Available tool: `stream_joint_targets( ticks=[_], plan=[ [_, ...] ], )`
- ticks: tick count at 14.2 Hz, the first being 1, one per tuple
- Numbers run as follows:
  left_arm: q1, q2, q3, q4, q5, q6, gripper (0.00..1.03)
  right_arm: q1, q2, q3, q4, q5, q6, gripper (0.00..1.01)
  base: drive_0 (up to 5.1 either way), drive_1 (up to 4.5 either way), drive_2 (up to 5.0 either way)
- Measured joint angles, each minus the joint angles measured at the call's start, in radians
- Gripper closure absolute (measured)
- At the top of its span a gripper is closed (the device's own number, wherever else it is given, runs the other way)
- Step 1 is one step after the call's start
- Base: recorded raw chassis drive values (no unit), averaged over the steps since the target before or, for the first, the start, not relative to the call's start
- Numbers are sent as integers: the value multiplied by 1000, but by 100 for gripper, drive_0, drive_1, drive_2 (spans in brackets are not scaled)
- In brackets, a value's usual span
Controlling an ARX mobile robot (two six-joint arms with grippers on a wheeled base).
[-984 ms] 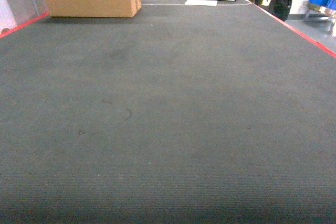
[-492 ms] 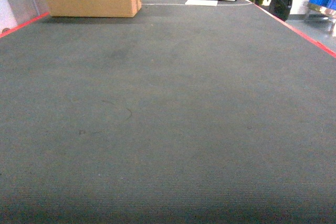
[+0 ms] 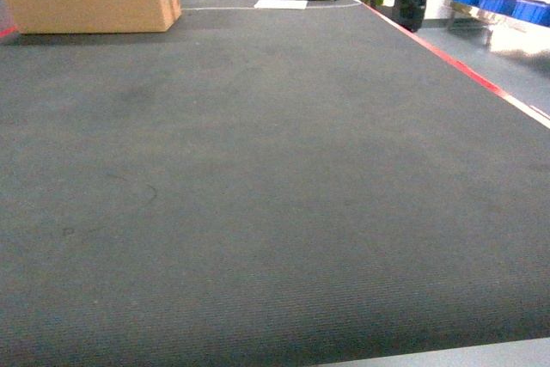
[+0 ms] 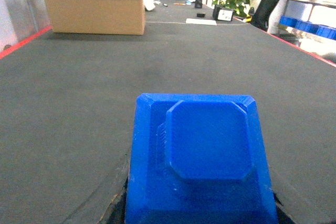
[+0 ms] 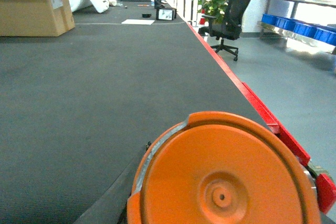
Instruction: Sort blue parts and orange caps into right shelf containers
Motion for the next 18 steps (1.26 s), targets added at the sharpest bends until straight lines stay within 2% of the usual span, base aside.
stream_joint_targets(
  ticks=[18],
  plan=[
    [0, 0, 0, 0, 0, 0, 59, 0, 0, 0, 0, 0, 0, 57, -157, -157, -157]
  ],
)
